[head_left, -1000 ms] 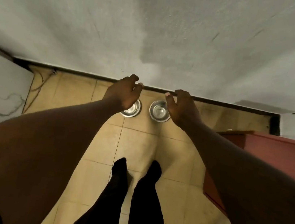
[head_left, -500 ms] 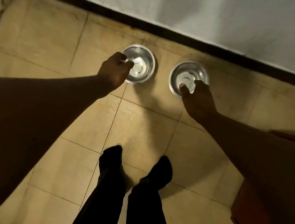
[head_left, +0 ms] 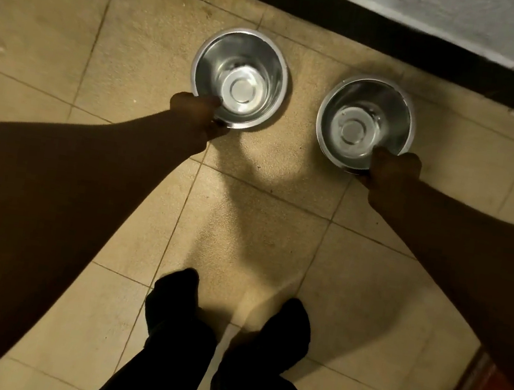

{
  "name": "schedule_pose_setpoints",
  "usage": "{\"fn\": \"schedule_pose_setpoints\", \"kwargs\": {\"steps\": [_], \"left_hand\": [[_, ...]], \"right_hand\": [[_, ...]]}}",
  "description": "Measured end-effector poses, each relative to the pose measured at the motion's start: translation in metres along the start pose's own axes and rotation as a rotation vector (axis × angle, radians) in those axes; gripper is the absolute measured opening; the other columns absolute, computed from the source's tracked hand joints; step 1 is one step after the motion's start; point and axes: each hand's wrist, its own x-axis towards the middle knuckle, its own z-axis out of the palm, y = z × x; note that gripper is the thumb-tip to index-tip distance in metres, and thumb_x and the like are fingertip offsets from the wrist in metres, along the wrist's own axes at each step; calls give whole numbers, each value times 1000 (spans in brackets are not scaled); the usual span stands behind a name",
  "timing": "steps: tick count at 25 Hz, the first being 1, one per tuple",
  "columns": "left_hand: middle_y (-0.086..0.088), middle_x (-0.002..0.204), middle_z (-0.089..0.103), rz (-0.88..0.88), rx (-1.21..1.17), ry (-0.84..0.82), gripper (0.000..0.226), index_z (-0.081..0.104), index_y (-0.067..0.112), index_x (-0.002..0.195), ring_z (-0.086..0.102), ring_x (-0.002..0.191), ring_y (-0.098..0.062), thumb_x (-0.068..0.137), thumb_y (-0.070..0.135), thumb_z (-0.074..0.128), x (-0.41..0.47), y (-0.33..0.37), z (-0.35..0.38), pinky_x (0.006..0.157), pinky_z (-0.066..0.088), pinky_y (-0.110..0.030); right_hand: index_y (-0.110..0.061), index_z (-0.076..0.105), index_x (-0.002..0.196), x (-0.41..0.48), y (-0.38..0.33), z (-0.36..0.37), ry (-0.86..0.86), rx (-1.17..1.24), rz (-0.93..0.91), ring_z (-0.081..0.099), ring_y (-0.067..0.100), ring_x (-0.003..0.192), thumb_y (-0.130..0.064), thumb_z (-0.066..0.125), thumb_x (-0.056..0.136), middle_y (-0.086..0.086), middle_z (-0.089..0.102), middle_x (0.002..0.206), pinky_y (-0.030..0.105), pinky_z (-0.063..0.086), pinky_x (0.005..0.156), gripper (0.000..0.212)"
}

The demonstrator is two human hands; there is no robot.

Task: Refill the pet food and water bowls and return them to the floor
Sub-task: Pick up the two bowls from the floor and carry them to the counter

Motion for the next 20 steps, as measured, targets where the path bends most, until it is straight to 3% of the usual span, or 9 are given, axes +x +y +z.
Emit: {"fn": "schedule_pose_setpoints", "kwargs": {"steps": [2, 3, 5, 7, 9, 11, 14, 17, 20], "left_hand": [[-21, 107, 74, 26, 22, 2, 52, 61, -6, 133, 80, 60, -20, 85, -11, 79, 0, 0, 10, 48, 62, -27], [-19, 101, 74, 51, 61, 4, 54, 61, -7, 133, 76, 49, -16, 83, -12, 81, -4, 1, 10, 42, 57, -22], [-21, 113, 74, 44, 101, 51, 57, 59, -6, 136, 75, 57, -20, 84, -8, 82, -10, 1, 6, 38, 53, -19], [-24, 129, 68, 34, 76, 90, 60, 55, -3, 138, 77, 83, -29, 84, -7, 80, -25, 5, -6, 48, 62, -27], [-24, 131, 64, 86, 69, 131, 52, 55, 1, 130, 77, 94, -36, 84, -4, 79, -53, 12, -21, 58, 66, -33], [-27, 125, 66, 140, 88, 146, 37, 52, 8, 115, 77, 77, -34, 87, 0, 75, -98, 26, -43, 53, 62, -29], [-27, 106, 71, 223, 131, 123, 28, 52, 12, 107, 71, 53, -25, 87, 3, 69, -182, 54, -77, 46, 53, -23], [-18, 87, 73, 334, 182, 88, 28, 58, 12, 113, 70, 51, -21, 89, 4, 68, -290, 109, -111, 48, 54, -26], [-12, 73, 73, 439, 182, 4, 37, 63, 7, 124, 69, 51, -18, 88, 9, 72, -390, 162, -139, 51, 57, -29]], "right_hand": [[-2, 47, 152, 6, -1, -3, -56, -56, -27, 68, 40, 125, -3, 62, 104, 24, 59, 147, 25, 62, 56, 50], [-2, 47, 151, 4, -2, -5, -65, -53, -32, 69, 40, 125, -1, 61, 104, 24, 59, 147, 25, 61, 55, 50], [-6, 50, 149, -4, -5, -10, -28, 5, -7, 70, 39, 121, -1, 68, 101, 19, 60, 144, 31, 64, 59, 51], [-5, 55, 142, -25, -9, -20, 20, 58, -12, 69, 38, 119, -1, 71, 99, 13, 61, 136, 35, 66, 60, 45], [-6, 60, 123, -55, -16, -40, 46, 79, -88, 69, 39, 114, 3, 68, 99, 7, 63, 113, 31, 64, 51, 27], [-5, 64, 114, -97, -26, -66, 60, 32, -204, 73, 40, 104, 5, 66, 96, 7, 65, 100, 27, 63, 47, 20], [-2, 66, 125, -176, -48, -110, 45, -76, -329, 78, 29, 88, 4, 61, 97, 5, 71, 96, 31, 66, 53, 28], [-10, 66, 118, -278, -91, -178, 84, -65, -387, 77, 22, 75, 2, 60, 96, 11, 74, 99, 44, 69, 60, 26], [-11, 66, 116, -387, -126, -244, 121, 40, -426, 79, 20, 75, -1, 62, 97, 15, 76, 104, 40, 68, 58, 22]]}}
